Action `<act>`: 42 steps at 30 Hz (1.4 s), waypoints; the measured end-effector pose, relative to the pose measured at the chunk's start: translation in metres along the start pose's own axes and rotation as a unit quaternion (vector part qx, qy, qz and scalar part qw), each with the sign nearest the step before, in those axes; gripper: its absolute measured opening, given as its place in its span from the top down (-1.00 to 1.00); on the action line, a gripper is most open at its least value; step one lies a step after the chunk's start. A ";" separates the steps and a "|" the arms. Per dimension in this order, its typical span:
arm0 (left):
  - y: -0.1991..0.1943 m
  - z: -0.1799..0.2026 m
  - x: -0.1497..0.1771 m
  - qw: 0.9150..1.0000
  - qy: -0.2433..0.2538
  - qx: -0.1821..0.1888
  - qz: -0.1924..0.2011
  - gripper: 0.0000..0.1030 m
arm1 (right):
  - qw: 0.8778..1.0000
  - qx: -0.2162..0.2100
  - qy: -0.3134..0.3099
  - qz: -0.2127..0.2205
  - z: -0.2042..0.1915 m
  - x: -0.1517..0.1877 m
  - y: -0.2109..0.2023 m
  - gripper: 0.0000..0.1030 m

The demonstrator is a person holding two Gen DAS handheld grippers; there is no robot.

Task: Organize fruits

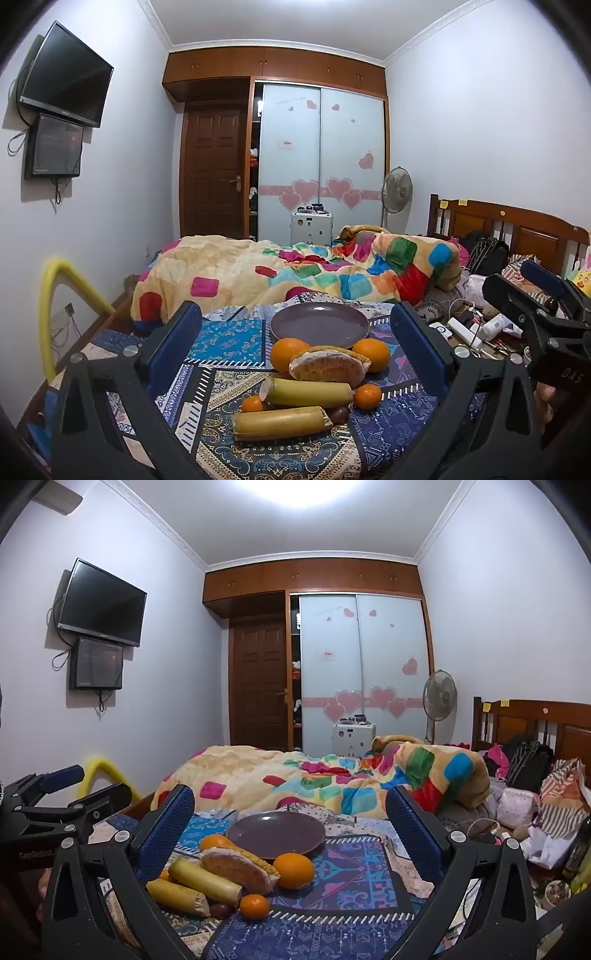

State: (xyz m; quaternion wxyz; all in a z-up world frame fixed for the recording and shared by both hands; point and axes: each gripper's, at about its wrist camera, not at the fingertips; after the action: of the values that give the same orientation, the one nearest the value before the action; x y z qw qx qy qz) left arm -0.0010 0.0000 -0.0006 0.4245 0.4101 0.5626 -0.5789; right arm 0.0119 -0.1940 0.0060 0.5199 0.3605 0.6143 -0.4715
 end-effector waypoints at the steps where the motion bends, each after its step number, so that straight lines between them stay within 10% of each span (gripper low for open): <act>1: -0.001 0.001 0.000 1.000 0.001 -0.003 0.001 -1.00 | 1.000 -0.003 0.002 0.000 0.000 0.000 0.000 -1.00; 42: 0.007 0.002 0.001 1.000 0.011 -0.001 0.000 -1.00 | 1.000 -0.012 0.021 -0.013 0.002 0.008 0.009 -1.00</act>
State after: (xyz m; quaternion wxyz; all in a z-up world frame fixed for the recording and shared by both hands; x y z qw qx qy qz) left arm 0.0050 -0.0024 -0.0040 0.4192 0.4159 0.5677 -0.5736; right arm 0.0196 -0.1940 -0.0040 0.5049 0.3565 0.6355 -0.4628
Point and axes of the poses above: each gripper's, at about its wrist camera, not at the fingertips, and y roughly the way its jaws point, z to its right, x to its underside, and after that the axes turned 6 degrees about -z, right-handed
